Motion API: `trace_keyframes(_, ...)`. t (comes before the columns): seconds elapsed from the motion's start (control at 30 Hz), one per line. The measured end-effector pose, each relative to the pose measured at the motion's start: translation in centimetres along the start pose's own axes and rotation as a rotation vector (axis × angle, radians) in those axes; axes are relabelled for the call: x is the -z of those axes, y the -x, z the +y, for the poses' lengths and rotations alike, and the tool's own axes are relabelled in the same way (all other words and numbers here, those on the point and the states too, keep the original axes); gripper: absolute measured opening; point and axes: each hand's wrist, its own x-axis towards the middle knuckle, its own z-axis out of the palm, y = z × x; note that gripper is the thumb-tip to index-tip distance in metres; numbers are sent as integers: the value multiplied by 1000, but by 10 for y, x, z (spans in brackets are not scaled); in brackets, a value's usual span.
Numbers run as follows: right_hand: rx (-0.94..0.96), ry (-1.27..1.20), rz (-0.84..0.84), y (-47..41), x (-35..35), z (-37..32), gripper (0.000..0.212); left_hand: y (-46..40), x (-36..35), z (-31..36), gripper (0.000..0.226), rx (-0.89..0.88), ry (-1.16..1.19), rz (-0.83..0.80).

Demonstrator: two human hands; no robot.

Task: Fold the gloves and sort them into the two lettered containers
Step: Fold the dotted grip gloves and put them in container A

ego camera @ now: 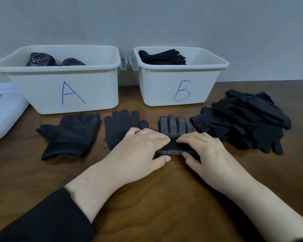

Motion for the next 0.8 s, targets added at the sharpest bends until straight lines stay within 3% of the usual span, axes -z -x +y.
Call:
trace_keyframes(0.23, -56, -118, 20, 9, 14, -10, 20, 4, 0, 4, 30, 76, 168, 112)
trace_keyframes(0.37, -107, -338, -50, 15, 25, -12, 15, 17, 3, 4, 34, 170, 330, 48)
trace_keyframes(0.57, -262, -477, 11, -9, 29, -5, 14, 3, 5, 7, 37, 254, 448, 173)
trace_keyframes(0.7, -284, -385, -15, -47, 34, 5, 10, -12, 5, 5, 39, 278, 271, 365)
trace_keyframes(0.8, -293, -275, -148, -73, 35, 12, 10, -14, 4, 2, 33, 191, 129, 345)
